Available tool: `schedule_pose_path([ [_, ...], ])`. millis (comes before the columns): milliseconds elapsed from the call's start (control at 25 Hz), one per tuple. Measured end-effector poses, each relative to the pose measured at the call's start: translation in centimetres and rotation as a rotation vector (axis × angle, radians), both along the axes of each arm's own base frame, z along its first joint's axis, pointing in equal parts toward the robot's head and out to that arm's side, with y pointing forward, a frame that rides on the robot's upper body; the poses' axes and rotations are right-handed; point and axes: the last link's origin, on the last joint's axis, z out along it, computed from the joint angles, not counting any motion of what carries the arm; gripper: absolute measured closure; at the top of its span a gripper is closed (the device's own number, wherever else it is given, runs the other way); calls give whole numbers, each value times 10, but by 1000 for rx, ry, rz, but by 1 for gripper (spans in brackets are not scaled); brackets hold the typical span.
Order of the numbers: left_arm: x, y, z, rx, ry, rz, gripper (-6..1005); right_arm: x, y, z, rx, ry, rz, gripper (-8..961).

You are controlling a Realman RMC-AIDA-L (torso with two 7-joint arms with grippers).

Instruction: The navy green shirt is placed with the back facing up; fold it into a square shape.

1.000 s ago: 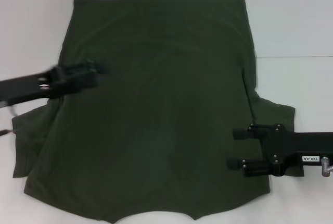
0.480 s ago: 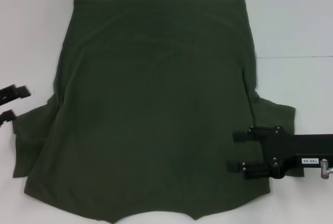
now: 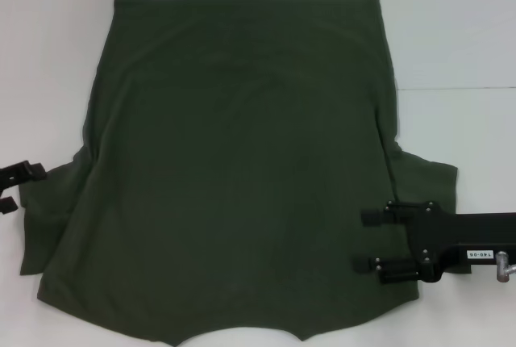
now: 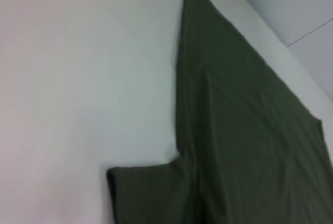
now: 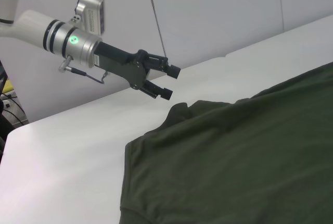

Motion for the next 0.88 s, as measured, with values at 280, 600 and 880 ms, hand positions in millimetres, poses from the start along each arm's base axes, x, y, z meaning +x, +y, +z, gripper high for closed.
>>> schedule_pose_path([
  [280, -4, 6, -6, -7, 68, 17, 51, 1, 0, 0, 1, -4, -3, 53],
  [600, -2, 13, -22, -52, 115, 2, 52, 1, 0, 0, -2, -6, -5, 53],
  [880, -1, 15, -31, -85, 129, -1, 52, 1, 0, 0, -3, -5, -7, 53],
])
